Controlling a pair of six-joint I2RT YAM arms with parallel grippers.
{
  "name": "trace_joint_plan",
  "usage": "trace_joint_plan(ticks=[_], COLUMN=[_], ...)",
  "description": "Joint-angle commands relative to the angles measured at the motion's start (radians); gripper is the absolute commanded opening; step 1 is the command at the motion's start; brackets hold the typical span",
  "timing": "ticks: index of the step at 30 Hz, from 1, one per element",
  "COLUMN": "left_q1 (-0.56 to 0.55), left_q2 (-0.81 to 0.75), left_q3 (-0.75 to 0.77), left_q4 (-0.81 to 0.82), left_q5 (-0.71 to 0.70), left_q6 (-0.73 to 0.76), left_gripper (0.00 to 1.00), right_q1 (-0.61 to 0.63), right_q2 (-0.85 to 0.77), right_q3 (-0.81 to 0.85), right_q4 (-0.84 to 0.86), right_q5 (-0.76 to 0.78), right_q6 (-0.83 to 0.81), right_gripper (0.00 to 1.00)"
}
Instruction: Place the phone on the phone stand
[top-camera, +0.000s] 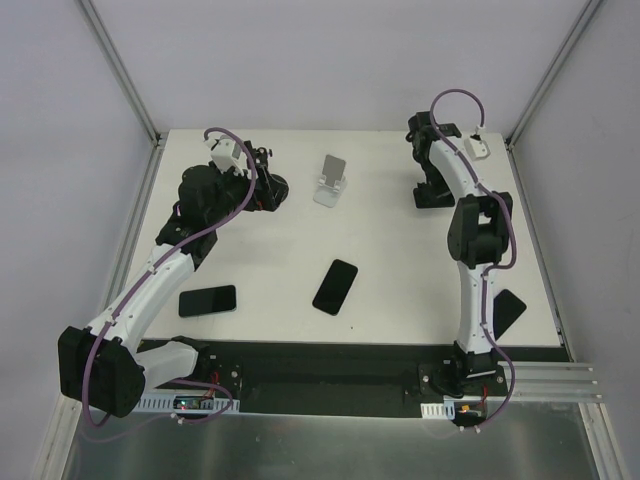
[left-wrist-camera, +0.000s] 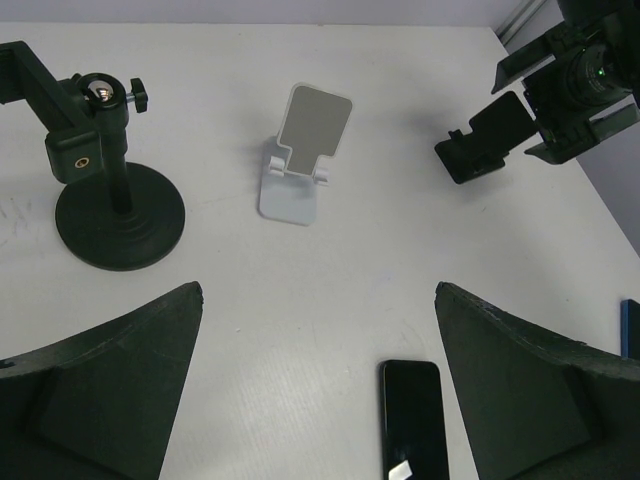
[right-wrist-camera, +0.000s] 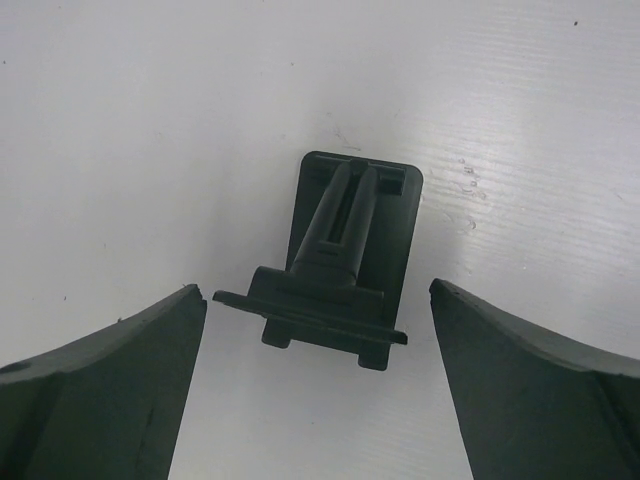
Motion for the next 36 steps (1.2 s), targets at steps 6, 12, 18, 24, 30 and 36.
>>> trace_joint_plan(ticks=[6,12,18,24,30,36], left_q1=[-0.007,-0.007,-0.013,-0.263,-0.550,-0.625], left_q2=[-0.058,-0.074,0.042,0.154,0.314,0.565], left_q3=[-0.005,-0.015,0.108,0.170,0.205,0.416], left_q4=[0.049,0.043,-0.173,-0.416,-0.594,-0.793], left_q5=[0.014,0.054,0.125,-0.226,-0.457,-0.383], left_q6=[0.006,0.041,0.069,0.008,-0.104,-0.118], left_gripper=[0.99,0.99,0.98,0.99,0.99,0.99], right_q1=[0.033,0.176,0.259,0.273,0.273,0.271], right_q2=[-0.487,-0.866,-1.082,-1.323,-1.565,-1.709], right_q3=[-0.242,-0.739,-1.040,-1.250,-1.290,-1.313], right_q4=[0.191,0.514,0.401,0.348,0.270,0.255], right_q5=[0.062,-0.240,-0.683,-0.777,-0.713,-0.714], right_q6=[-0.560,-1.138,-1.087,-1.012,-1.028,-1.050], right_gripper=[0.96,0.96,0.96,0.96,0.96,0.96])
